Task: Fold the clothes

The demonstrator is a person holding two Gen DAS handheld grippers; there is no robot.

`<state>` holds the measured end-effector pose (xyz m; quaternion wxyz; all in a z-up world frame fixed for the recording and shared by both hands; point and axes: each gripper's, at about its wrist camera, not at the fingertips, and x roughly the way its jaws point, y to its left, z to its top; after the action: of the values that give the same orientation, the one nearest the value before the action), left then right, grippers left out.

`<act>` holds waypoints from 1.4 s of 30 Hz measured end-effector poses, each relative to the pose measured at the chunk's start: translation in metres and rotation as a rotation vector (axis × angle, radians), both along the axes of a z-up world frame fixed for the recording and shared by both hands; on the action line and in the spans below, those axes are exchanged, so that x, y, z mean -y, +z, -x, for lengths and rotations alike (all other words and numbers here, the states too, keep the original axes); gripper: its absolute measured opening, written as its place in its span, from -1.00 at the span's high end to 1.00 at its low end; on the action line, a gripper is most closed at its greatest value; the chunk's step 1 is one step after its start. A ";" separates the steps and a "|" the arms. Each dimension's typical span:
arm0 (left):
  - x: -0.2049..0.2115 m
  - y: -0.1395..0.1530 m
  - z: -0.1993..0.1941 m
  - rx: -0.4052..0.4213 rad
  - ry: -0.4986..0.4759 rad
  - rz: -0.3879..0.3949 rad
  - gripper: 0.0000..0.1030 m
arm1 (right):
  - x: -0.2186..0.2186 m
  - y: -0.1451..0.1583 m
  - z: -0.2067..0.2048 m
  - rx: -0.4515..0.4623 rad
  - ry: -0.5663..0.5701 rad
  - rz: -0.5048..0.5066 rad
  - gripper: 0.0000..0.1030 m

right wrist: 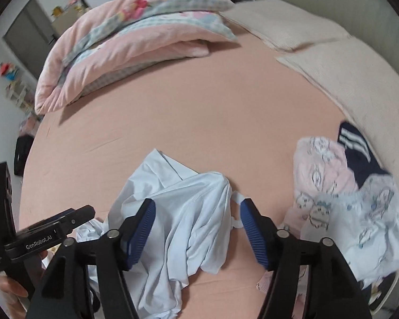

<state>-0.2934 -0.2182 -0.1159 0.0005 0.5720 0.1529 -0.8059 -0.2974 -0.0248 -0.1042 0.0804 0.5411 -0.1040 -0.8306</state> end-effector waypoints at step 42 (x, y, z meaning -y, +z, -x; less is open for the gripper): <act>0.009 -0.111 0.109 0.153 -0.112 -0.126 -0.59 | -0.067 -0.153 -0.092 0.372 -0.513 0.554 -0.32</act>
<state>-0.4023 -0.2267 -0.2265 -0.0690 0.6383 0.1705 -0.7475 -0.2050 0.0425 -0.2576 -0.0067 0.5963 -0.4676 -0.6525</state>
